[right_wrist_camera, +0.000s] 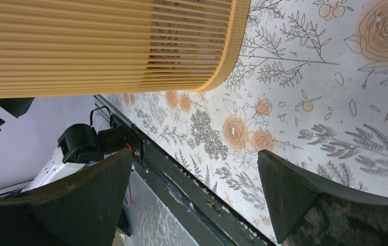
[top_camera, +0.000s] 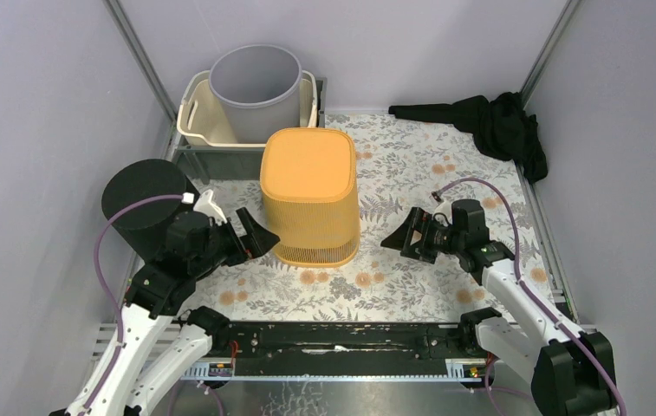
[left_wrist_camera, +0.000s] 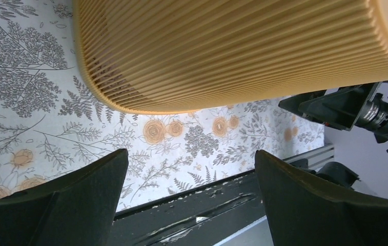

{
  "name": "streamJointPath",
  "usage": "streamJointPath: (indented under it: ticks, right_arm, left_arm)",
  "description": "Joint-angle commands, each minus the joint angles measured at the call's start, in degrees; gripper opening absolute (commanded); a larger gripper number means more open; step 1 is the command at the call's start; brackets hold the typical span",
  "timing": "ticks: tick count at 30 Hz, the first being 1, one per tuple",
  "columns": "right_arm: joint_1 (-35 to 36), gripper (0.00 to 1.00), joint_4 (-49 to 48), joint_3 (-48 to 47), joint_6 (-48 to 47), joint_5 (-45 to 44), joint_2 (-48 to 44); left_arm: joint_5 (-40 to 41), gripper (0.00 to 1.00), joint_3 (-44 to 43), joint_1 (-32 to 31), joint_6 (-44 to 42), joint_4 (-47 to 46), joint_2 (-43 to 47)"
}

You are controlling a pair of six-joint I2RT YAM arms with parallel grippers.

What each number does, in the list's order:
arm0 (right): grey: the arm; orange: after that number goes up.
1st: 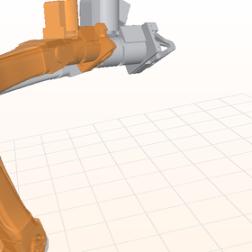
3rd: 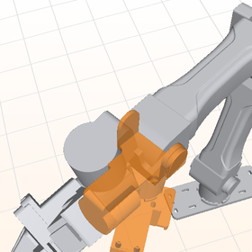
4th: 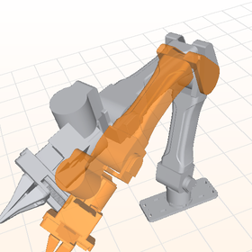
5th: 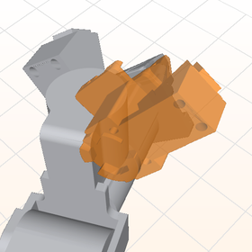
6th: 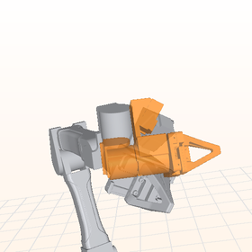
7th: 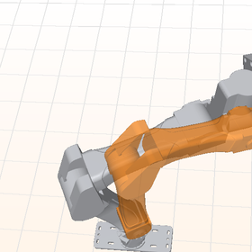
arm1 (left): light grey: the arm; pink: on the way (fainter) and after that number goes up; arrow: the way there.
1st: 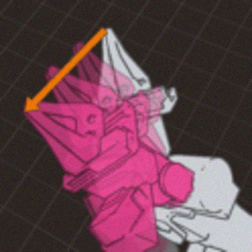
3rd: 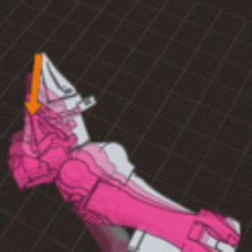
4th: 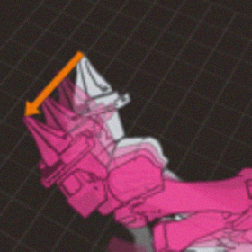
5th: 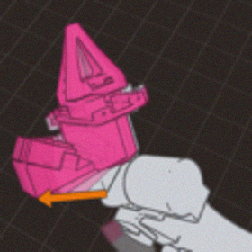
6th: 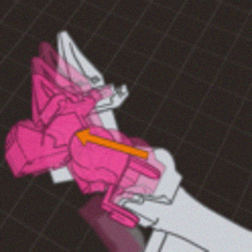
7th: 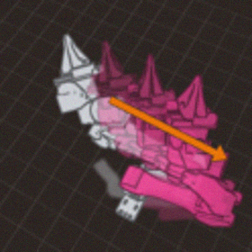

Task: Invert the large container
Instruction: Turn the container upside down at the center of the board.

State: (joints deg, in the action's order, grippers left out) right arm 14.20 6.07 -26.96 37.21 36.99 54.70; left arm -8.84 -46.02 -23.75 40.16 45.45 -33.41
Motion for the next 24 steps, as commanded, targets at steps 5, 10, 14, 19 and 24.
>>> streamJointPath:
  ticks: [5, 10, 14, 19, 24]
  right_arm:
    - [-0.2, 0.99, 12.4, -6.5, 5.7, -2.6, -8.6]
    - [-0.2, 1.0, 16.2, -9.1, 8.0, -4.6, -12.0]
    - [-0.2, 0.99, 19.3, -10.3, 6.2, -4.9, -11.4]
    - [-0.2, 0.99, 17.3, -6.6, 4.4, -6.8, -16.2]
    - [-0.2, 0.99, 17.3, -5.0, 3.7, -2.8, -15.3]
  left_arm:
    - [-0.7, 1.0, -3.7, -0.2, 5.6, 1.3, -0.7]
    - [-1.5, 1.0, -4.5, -0.4, 4.9, 1.5, -2.6]
    - [-1.1, 1.0, -5.1, -0.5, 3.9, 1.9, -5.5]
    - [-1.6, 1.0, 1.0, -0.5, 5.6, -2.0, -0.8]
    - [-0.8, 1.0, 1.9, -0.5, 6.1, -1.0, 3.0]
